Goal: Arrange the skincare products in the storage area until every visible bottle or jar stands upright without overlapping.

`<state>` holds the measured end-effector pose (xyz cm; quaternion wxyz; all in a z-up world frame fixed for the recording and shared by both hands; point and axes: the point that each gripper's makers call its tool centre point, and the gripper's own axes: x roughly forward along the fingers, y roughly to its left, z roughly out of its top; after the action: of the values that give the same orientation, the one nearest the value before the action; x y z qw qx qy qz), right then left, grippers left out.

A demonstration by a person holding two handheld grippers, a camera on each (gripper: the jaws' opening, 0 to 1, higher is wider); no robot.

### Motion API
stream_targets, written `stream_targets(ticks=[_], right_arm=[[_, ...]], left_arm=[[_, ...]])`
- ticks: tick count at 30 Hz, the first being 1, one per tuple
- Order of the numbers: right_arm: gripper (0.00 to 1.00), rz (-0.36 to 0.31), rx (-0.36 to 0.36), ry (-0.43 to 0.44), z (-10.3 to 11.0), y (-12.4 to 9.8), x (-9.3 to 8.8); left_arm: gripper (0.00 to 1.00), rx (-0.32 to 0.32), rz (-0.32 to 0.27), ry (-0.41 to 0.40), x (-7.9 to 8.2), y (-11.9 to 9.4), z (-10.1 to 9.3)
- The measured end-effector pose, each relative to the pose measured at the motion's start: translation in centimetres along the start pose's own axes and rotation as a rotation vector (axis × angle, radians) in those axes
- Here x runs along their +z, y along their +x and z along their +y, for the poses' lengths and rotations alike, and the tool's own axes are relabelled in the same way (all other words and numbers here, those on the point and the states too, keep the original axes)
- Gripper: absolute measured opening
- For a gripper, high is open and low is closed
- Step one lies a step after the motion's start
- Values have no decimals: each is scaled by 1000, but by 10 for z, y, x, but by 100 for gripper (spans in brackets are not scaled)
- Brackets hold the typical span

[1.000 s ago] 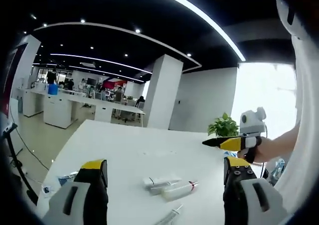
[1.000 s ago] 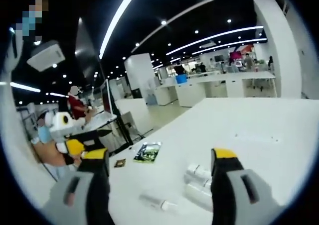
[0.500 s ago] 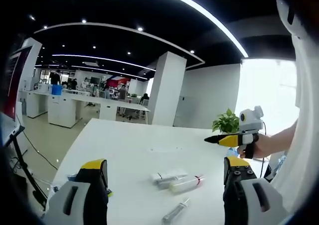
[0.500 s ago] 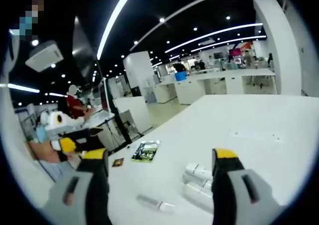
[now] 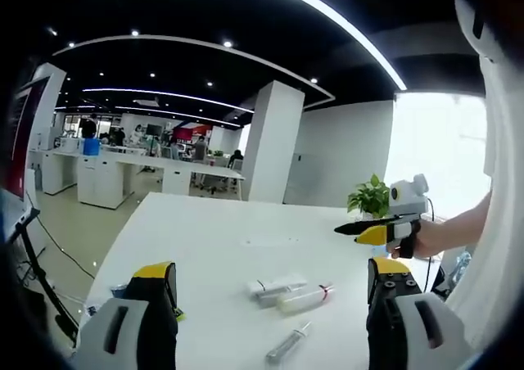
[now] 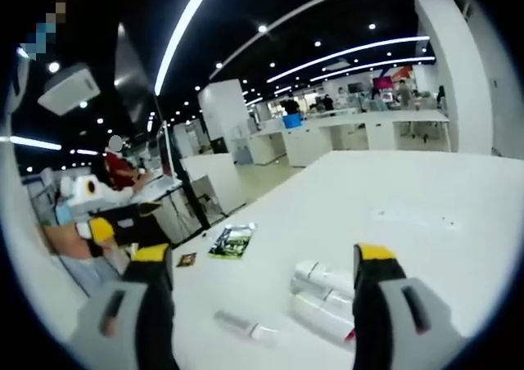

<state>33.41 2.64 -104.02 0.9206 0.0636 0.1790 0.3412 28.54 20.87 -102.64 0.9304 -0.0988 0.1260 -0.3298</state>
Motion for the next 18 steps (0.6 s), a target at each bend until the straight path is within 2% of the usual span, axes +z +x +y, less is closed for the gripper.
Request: stream_targets(ticks=[4, 8, 15, 18], right_arm=[[90, 39, 6, -53, -10, 4, -4], [89, 109, 14, -121, -35, 12, -7], [89, 175, 5, -225, -73, 27, -10], [83, 227, 7, -282, -92, 36, -14]], left_arm=[[100, 0, -1, 3, 1, -1, -2], [100, 11, -4, -2, -1, -3, -1], [100, 45, -6, -6, -2, -9, 6], [100, 65, 1, -6, -3, -12, 12]])
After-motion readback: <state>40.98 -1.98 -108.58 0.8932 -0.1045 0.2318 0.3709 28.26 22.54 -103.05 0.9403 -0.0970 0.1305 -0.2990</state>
